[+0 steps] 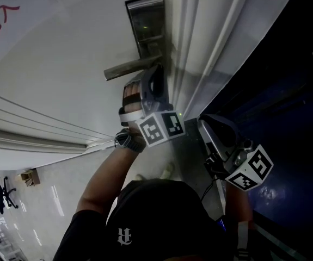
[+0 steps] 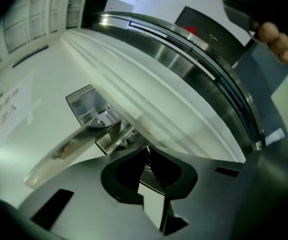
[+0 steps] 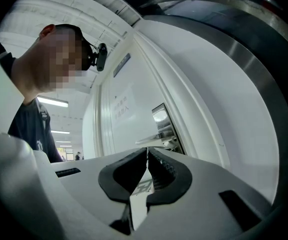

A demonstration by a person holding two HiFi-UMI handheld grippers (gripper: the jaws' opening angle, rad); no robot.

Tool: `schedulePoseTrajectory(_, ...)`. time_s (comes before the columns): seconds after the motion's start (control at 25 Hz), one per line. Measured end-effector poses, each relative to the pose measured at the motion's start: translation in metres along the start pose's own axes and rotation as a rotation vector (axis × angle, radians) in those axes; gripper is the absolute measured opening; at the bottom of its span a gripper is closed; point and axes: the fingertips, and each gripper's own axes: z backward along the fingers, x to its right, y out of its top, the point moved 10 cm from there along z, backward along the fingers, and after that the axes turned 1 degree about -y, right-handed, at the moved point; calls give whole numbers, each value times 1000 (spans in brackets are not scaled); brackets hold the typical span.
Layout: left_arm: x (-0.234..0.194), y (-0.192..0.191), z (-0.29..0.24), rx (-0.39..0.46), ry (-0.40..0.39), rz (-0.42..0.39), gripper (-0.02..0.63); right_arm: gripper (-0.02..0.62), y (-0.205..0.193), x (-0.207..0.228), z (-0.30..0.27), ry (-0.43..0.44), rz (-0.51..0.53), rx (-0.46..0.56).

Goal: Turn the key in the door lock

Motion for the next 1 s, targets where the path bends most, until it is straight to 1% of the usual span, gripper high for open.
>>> schedulePoseTrajectory(0.12, 3, 0, 0, 7, 6, -129, 31, 16, 0, 1, 1, -4, -2, 0)
schedulePoseTrajectory(0.24, 5, -2, 0, 10, 3, -236, 29, 17, -1, 0, 0, -2, -2, -2)
schedulePoseTrajectory(0.56, 4, 0, 1, 29, -15, -433, 29, 17, -2, 0, -2, 8, -10, -3)
schedulePoseTrajectory(0.84, 5, 2, -1, -40, -46, -637, 31, 17, -3, -1, -6, 22, -11, -1)
schedulePoseTrajectory(1.0, 4, 7, -1, -76, -49, -750, 29, 17, -3, -4, -6, 24, -8, 2)
